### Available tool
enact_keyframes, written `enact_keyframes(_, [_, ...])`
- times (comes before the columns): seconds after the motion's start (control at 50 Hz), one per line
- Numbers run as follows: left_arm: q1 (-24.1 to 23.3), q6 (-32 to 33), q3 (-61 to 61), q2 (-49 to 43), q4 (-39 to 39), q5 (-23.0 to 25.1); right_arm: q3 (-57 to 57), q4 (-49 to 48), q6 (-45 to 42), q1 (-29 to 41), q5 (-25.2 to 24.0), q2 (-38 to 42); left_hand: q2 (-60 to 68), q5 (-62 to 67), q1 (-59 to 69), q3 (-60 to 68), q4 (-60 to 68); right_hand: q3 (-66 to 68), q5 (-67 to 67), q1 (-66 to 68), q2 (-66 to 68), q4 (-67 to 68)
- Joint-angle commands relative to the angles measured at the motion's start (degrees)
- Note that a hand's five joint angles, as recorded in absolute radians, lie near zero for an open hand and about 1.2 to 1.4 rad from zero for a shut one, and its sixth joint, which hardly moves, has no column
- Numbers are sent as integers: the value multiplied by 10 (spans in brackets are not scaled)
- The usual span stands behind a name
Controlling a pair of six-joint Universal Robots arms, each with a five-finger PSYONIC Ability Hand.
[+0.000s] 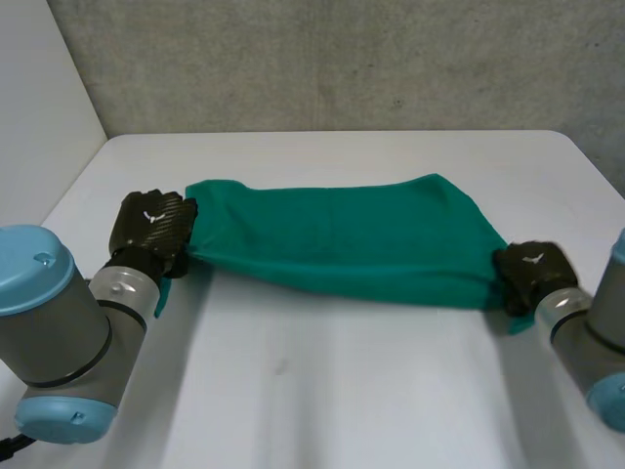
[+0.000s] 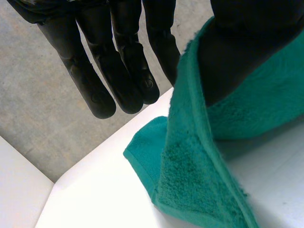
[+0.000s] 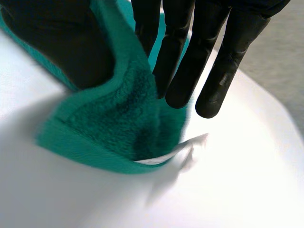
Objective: Fold the towel.
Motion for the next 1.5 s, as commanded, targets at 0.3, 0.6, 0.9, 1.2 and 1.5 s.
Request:
enact_keyframes(0.3, [18,62,3,207,-261,4,-135,396,-227,-58,-73,-247,114,151,140,117,114,138,152,239,132,135])
enact_keyframes(0.6, [29,174,-11,34,-277,2,-110,458,-346,-53,-64,-103,114,151,140,117,114,138,152,239,132,135])
enact_keyframes(0.9, [27,211,390,-31,-38,-35,-508,203,-126,37,36,-42,114,151,140,117,114,138,152,239,132,135])
enact_keyframes(1.2, [68,103,274,19,24,-36,-372,120,-58,33,7,-125,114,151,140,117,114,138,152,239,132,135])
enact_keyframes(1.5, [65,80,89,-81,51,-34,-256,155,-105,35,0,31,114,151,140,117,114,138,152,239,132,135])
